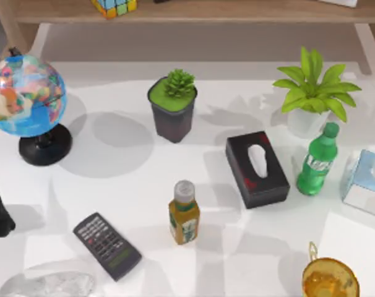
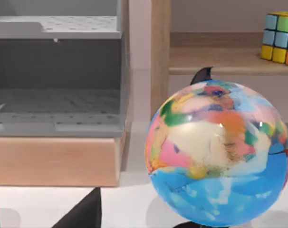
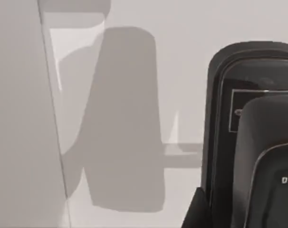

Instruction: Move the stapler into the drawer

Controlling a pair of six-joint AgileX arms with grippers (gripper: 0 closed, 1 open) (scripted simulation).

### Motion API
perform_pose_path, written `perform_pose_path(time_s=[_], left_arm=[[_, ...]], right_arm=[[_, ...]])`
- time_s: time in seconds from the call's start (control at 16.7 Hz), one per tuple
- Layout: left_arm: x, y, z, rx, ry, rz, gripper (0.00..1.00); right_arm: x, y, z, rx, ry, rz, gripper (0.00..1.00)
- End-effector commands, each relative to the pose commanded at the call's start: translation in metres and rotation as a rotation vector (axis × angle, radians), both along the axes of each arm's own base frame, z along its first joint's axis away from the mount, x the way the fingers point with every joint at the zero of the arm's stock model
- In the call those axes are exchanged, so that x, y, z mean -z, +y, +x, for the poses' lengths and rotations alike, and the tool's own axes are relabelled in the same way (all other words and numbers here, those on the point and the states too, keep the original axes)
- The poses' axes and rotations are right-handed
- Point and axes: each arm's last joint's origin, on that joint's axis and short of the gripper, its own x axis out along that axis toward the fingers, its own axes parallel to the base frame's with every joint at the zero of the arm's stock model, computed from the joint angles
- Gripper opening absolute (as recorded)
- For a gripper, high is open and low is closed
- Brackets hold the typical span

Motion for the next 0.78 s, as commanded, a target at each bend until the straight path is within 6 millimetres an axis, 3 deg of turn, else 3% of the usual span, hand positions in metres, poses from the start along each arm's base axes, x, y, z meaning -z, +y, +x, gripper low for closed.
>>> perform_pose_path(time_s=[0.24, 0.78], left_arm=[[0.000, 0.000, 0.000, 0.000, 0.000, 0.000, 1.00], [0.000, 0.000, 0.000, 0.000, 0.000, 0.000, 1.00]], right_arm=[[0.041, -0.020, -0.001, -0.086, 0.099, 0.012, 0.00], [0.039, -0.018, 0.000, -0.088, 0.085, 0.019, 0.00]])
